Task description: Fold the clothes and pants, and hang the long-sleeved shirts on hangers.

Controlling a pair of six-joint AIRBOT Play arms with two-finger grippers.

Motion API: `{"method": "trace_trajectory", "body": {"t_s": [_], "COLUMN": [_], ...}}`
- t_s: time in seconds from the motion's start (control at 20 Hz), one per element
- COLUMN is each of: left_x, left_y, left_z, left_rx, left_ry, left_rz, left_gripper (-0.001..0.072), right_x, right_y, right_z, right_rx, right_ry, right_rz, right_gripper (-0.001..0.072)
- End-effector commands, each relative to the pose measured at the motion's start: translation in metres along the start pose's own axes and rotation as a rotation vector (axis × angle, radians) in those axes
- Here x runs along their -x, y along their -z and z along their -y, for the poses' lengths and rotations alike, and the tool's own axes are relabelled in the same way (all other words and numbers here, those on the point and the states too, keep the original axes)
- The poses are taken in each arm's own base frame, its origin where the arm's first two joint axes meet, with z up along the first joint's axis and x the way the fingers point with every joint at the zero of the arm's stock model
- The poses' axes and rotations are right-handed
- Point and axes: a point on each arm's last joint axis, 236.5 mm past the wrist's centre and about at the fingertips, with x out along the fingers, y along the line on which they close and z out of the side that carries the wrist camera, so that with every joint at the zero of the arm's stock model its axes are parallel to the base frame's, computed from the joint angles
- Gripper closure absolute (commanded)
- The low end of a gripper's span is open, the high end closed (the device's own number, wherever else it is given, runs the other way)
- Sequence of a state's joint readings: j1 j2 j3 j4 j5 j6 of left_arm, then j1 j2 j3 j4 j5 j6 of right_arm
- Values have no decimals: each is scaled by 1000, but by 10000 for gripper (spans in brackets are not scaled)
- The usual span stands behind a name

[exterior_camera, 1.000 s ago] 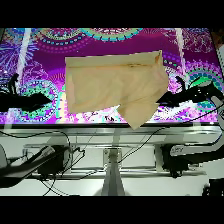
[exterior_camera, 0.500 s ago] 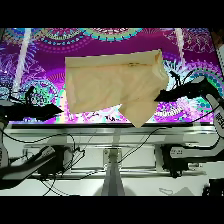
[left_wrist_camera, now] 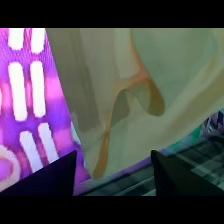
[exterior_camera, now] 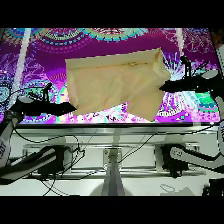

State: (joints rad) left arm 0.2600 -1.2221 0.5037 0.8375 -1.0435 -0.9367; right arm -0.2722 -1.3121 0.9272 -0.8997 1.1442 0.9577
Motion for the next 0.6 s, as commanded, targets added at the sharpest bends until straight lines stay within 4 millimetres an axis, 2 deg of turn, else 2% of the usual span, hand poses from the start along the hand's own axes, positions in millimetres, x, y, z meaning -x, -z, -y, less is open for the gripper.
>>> {"method": "trace_trajectory", "body": {"t_s": [0.0, 0.15, 0.3, 0.4, 0.45, 0.55], "left_x": [-22, -28, -28, -29, -29, -21], "left_y": [15, 31, 33, 24, 16, -10], "left_z": [-3, 6, 18, 22, 24, 31], "left_rx": [20, -36, -79, -96, -101, -133], "left_ry": [-2, 37, 86, 103, 105, 111], "left_rz": [-84, -161, -168, -131, -100, -38], "left_gripper": [284, 289, 306, 638, 693, 693], "right_x": [3, 3, 3, 3, 3, 8], "right_y": [-6, -6, -6, -6, -7, -14], "right_z": [-2, -3, -3, -3, -3, -6], "right_rx": [0, 0, 0, 0, -2, 10], "right_ry": [1, -1, -1, -1, -3, -3], "right_rz": [25, 26, 26, 27, 28, 44], "right_gripper": [702, 701, 701, 701, 701, 702]}}
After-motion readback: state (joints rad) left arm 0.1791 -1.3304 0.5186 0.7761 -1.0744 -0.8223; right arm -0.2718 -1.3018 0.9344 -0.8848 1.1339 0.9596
